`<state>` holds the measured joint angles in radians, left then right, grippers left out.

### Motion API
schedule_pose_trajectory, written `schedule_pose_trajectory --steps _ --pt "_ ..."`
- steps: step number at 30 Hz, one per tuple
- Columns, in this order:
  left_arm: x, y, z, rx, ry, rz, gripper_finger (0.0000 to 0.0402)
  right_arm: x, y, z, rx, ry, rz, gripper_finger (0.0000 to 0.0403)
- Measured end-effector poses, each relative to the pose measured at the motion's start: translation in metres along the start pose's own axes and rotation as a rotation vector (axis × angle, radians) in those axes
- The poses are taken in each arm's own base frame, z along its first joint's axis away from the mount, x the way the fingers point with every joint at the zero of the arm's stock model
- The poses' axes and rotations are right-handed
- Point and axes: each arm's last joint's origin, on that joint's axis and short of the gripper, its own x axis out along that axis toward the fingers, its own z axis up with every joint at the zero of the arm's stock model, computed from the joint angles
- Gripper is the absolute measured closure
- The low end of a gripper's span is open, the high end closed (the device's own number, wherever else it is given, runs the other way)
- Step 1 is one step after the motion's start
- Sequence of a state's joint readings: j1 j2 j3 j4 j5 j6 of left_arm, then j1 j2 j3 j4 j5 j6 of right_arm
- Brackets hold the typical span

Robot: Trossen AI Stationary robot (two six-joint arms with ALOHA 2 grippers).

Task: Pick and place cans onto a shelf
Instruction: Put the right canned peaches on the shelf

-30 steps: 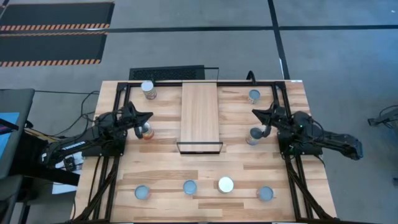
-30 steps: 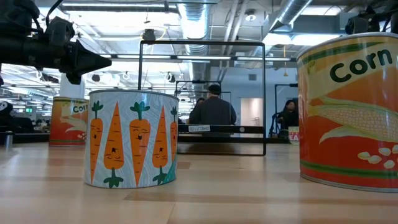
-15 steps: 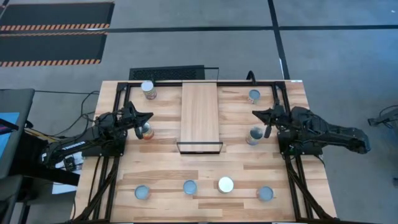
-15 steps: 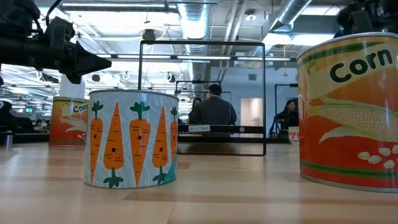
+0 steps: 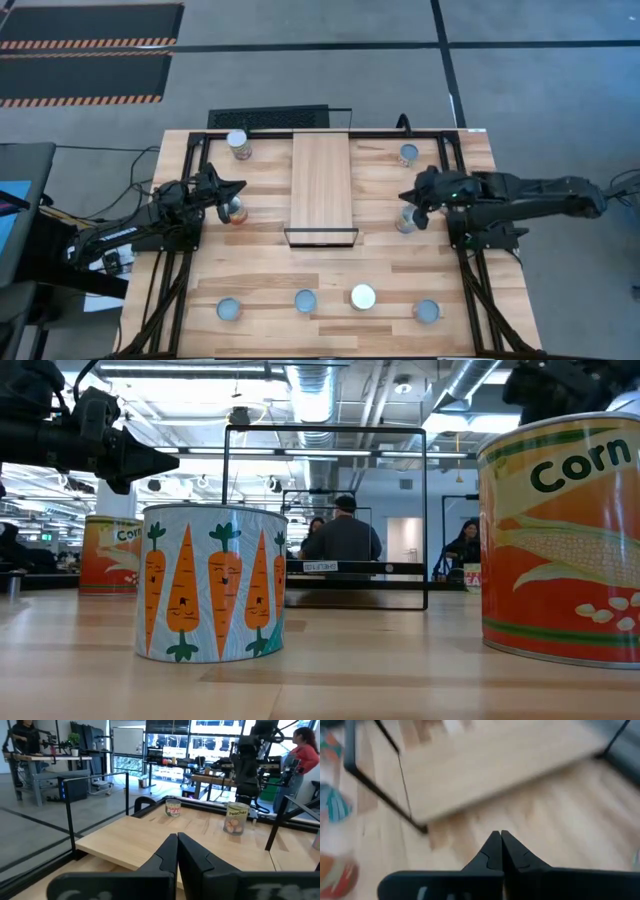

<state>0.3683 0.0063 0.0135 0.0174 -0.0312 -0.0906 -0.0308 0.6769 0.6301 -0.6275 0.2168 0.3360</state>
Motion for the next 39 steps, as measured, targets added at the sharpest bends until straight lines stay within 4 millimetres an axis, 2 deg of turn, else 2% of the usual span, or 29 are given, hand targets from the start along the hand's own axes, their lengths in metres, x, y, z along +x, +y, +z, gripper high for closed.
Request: schedule_pose_trajectory --steps 7,12,20,26,29,33,39 --pt "0.0 0.0 0.0 0.004 0.002 -0.008 0.0401 0.006 0.028 0.02 0.09 0.269 -0.073 0.0386" --pt "0.0 0.0 0.0 0.0 0.002 -0.008 0.0401 0.014 0.044 0.022 0.175 0.459 -0.185 0.0351" --pt "0.0 0.0 0.0 0.017 0.002 -0.009 0.0402 0.04 0.057 0.018 0.207 0.602 -0.303 0.027" --pt "0.0 0.0 0.0 0.029 0.003 -0.012 0.0402 0.066 0.056 0.015 0.214 0.684 -0.381 0.0228" --pt "0.0 -0.001 0.0 0.04 0.005 -0.018 0.0402 0.077 0.052 0.013 0.221 0.724 -0.431 0.0226" --pt "0.0 0.0 0.0 0.042 0.005 -0.018 0.0402 0.09 0.047 0.011 0.211 0.761 -0.481 0.0244" --pt "0.0 -0.001 0.0 0.042 0.004 -0.018 0.0402 0.099 0.044 0.007 0.156 0.811 -0.507 0.031"
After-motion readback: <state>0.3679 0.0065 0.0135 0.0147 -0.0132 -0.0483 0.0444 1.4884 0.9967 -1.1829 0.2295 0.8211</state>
